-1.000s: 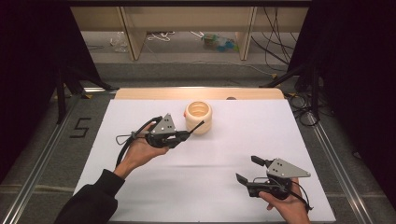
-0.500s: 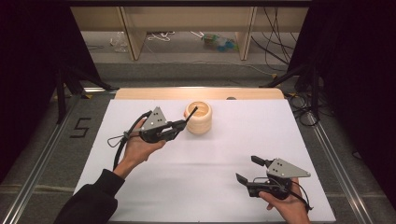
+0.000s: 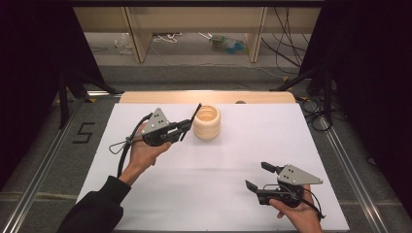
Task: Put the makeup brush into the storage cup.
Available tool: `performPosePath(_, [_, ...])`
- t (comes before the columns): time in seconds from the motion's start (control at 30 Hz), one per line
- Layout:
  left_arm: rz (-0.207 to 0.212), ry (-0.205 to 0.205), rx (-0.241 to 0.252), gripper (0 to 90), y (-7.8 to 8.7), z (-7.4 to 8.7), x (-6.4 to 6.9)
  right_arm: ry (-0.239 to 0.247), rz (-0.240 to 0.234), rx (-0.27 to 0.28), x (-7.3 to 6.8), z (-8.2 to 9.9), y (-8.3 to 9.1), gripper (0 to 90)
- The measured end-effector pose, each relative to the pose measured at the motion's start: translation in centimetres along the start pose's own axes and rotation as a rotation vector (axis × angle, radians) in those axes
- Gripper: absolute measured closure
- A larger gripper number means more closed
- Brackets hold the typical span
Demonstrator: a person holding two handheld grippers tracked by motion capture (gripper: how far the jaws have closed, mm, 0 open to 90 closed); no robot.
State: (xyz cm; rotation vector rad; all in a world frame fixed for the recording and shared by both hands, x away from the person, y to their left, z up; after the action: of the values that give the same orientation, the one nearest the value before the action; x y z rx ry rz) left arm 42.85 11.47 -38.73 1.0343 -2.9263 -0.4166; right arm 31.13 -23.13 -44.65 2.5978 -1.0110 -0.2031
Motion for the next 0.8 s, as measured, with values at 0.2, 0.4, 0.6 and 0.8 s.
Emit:
performPosePath(0.2, [-0.007, 0.031, 0.027, 83.5, -0.1, -0.1, -0.4, -0.003, 0.000, -0.003, 0.0, 0.0, 0.0, 19.6])
performPosePath(0.4, [-0.028, 0.074, 0.058, 83.5, -0.2, -0.2, -1.1, -0.004, 0.002, -0.020, 0.1, 0.0, 0.1, 19.6])
performPosePath(0.6, [-0.041, 0.111, 0.083, 83.6, -0.5, -0.2, -1.7, 0.000, 0.006, -0.016, 0.1, 0.0, 0.1, 19.6])
performPosePath(0.8, [-0.051, 0.127, 0.088, 83.6, -1.0, -0.1, -2.0, 0.000, 0.006, -0.016, 0.1, 0.0, 0.1, 19.6])
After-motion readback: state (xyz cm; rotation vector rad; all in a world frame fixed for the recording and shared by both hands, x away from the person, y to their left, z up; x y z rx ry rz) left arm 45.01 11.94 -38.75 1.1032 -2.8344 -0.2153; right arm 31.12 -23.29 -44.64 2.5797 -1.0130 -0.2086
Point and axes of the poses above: each handheld gripper's, and its own axes: y roughly backward along the jaws, z roughly out of its underside, x roughly to its right, the point moved 2 cm from there along -y, roughly forward along the jaws, and after that the axes turned 1 degree about -z, right-handed, at the moved point
